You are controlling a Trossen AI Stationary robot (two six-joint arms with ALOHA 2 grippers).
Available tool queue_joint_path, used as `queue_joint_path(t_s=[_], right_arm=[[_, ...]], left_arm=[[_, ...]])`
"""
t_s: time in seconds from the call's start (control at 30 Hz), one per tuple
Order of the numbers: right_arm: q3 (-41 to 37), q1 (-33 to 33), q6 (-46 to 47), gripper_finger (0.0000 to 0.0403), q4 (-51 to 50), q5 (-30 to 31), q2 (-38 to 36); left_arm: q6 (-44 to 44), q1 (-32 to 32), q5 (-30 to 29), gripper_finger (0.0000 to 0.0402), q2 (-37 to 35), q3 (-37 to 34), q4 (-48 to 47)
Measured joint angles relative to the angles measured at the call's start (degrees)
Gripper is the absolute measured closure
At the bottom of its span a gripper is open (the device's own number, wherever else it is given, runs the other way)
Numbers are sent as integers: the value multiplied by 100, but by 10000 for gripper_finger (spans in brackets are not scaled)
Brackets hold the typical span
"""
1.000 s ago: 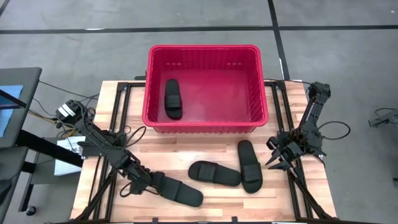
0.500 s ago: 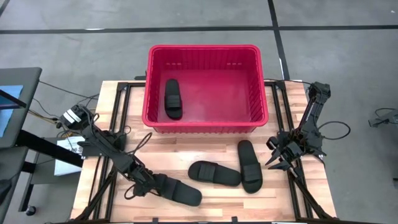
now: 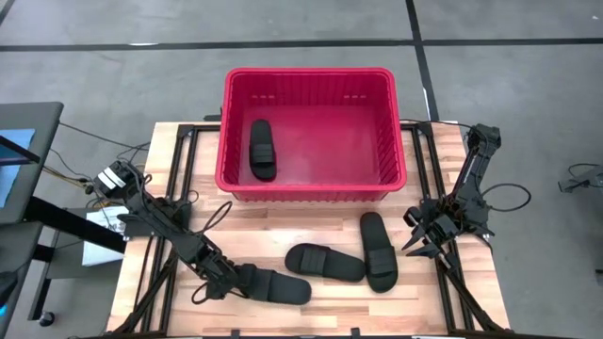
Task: Pick and place slides into bin
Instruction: Put the black slide into the red bin
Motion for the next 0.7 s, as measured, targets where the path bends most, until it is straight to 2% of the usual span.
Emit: queue_joint_path(t_s=[0.23, 0.7], right_arm=[[0, 0, -1, 333, -2, 0, 2], [0, 4, 0, 333, -1, 0, 2]], left_arm=[[-8, -6, -109, 386, 2, 0, -126], [-50, -8, -241, 399, 2, -13, -68]])
